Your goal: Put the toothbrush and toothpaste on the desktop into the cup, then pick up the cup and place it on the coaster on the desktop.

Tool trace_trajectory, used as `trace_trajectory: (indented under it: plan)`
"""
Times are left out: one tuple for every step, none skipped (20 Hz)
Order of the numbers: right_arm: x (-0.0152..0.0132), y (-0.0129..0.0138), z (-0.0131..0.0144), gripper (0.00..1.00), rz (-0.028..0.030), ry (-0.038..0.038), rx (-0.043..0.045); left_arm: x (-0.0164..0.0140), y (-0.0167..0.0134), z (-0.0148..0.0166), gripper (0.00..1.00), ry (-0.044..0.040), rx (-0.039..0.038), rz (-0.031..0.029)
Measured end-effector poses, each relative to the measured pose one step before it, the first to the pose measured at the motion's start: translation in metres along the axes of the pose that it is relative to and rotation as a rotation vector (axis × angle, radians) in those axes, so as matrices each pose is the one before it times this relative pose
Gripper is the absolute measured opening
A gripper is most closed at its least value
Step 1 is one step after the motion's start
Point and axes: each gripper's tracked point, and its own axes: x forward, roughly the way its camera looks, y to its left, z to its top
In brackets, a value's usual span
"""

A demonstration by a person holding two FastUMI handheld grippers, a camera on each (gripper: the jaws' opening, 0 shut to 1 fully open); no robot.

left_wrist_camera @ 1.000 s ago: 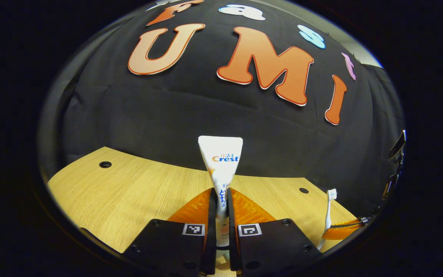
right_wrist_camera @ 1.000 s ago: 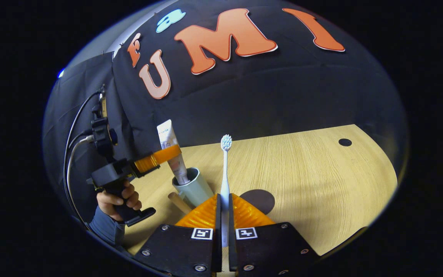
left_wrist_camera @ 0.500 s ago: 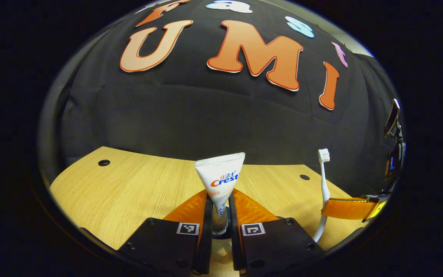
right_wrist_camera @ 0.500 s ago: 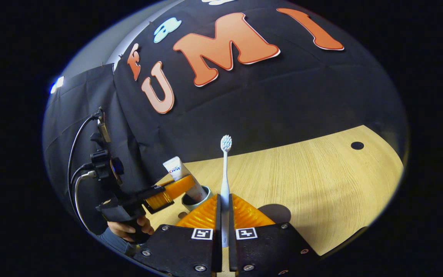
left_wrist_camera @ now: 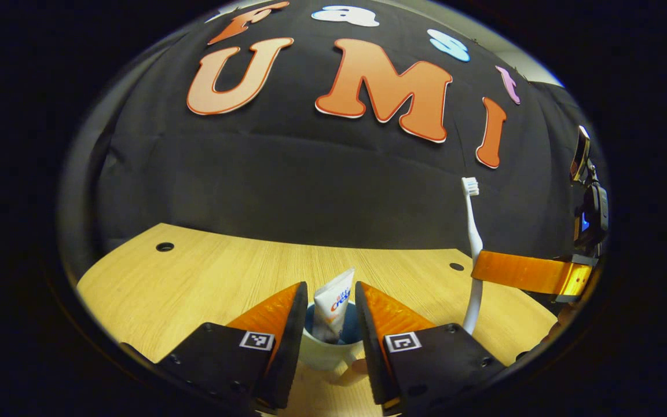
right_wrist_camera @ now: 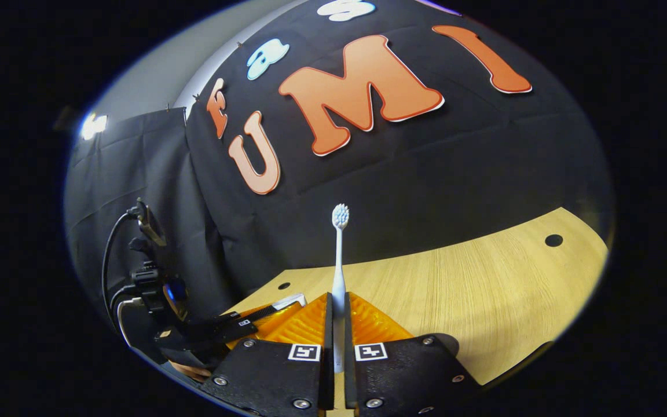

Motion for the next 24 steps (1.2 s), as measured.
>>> trace_trajectory:
  plan:
    - [0.00297,0.00269,0.00315,0.07,0.00468,-0.01649,0.00727,-0.00540,0.00147,0.00242,0.60,-0.00518,0.00201,0.00173]
    - [0.00281,0.00207,0.00401,0.07,0.00700,-0.02246,0.00218,-0.00385,0.00105,0.00080,0.61,-0.00859,0.00375,0.00188]
    - [0.00200,0.00173,0.00493,0.07,0.00292,-0.03061,-0.00950,-0.00660,0.00174,0.00341,0.72,-0.00854,0.00672,0.00869]
    - [0.00239,0.00083,0.00517,0.07,-0.00110,-0.02862,-0.01745,-0.00714,0.00338,0.00170,0.74,-0.01979,0.00816,0.00954]
    - [0.00334,0.00256,0.00260,0.07,0.00520,-0.02660,-0.01242,-0.00682,0.00131,0.00510,0.75,-0.02019,0.00942,-0.00011]
    - [0.00266,0.00343,0.00233,0.07,0.01021,-0.01937,-0.00302,-0.00741,-0.00111,0.00130,0.77,-0.01209,0.01341,0.00122]
    - [0.00208,0.00279,0.00067,0.07,0.00946,-0.01421,0.00605,-0.00633,0.00078,0.00292,0.84,-0.01108,0.01572,0.00287]
    - [0.00273,0.00270,-0.00066,0.07,0.00982,-0.00958,0.01067,-0.00490,-0.00045,-0.00056,0.91,-0.00735,0.01636,0.00436]
    - [0.00285,0.00141,0.00014,0.07,0.00897,-0.01062,0.01283,-0.00499,0.00167,0.00138,0.95,-0.00638,0.01241,0.00673]
    - [0.00329,0.00147,0.00008,0.07,0.00845,-0.01205,0.01161,-0.00519,0.00243,-0.00098,0.95,-0.00010,0.00686,0.00500]
    - [0.00428,0.00106,-0.00066,0.07,0.01028,-0.01650,0.00884,-0.00393,0.00178,0.00034,0.97,-0.00182,0.00136,0.00211]
    - [0.00385,0.00054,0.00037,0.07,0.00794,-0.01720,0.00145,-0.00488,0.00113,0.00062,0.97,-0.00515,0.00057,0.00355]
    - [0.00116,-0.00095,-0.00233,0.07,-0.00021,-0.01248,0.00009,-0.00380,0.00110,0.00001,0.97,-0.00348,0.00158,0.00279]
    - [0.00145,0.00021,-0.00313,0.07,0.00144,-0.00901,0.00508,-0.00291,0.00216,0.00093,0.97,-0.00538,0.00258,0.00395]
    - [0.00468,-0.00009,-0.00378,0.07,0.00369,-0.00612,0.00884,-0.00148,0.00180,-0.00025,0.97,-0.00293,0.00431,0.00353]
    - [0.00335,-0.00104,-0.00449,0.07,-0.00078,-0.00204,0.00987,-0.00159,0.00214,0.00046,0.97,-0.00258,0.00521,0.00635]
    - [0.00409,-0.00165,-0.00553,0.07,-0.00344,0.00168,0.00925,-0.00028,0.00180,-0.00147,0.97,-0.00150,0.00383,0.00472]
    - [0.00631,-0.00404,-0.00452,0.07,-0.00806,0.00534,0.00887,-0.00111,0.00328,0.00031,0.97,-0.00035,0.00168,0.00684]
    - [0.00493,-0.00199,-0.00499,0.07,-0.00702,0.00758,0.00760,-0.00074,0.00198,-0.00177,0.97,0.00069,-0.00371,0.00239]
    - [0.00276,-0.00203,-0.00555,0.07,-0.00484,0.00756,0.00559,-0.00035,0.00169,-0.00115,0.97,0.00159,-0.00479,0.00374]
    - [0.00009,-0.00205,-0.00416,0.07,-0.00249,0.00273,-0.00017,-0.00098,0.00199,-0.00240,0.97,0.00420,-0.00497,0.00322]
    - [0.00160,-0.00346,-0.00392,0.07,-0.00731,0.00390,-0.00690,-0.00027,0.00142,-0.00175,0.97,0.00502,-0.00499,0.00405]
    - [0.00120,-0.00172,-0.00521,0.07,-0.00485,0.00594,-0.00809,0.00023,0.00060,-0.00317,0.97,0.00664,-0.00592,-0.00004]
    - [0.00126,-0.00133,-0.00545,0.07,-0.00402,0.00942,-0.00637,0.00044,0.00136,-0.00196,0.97,0.00685,-0.00461,0.00387]
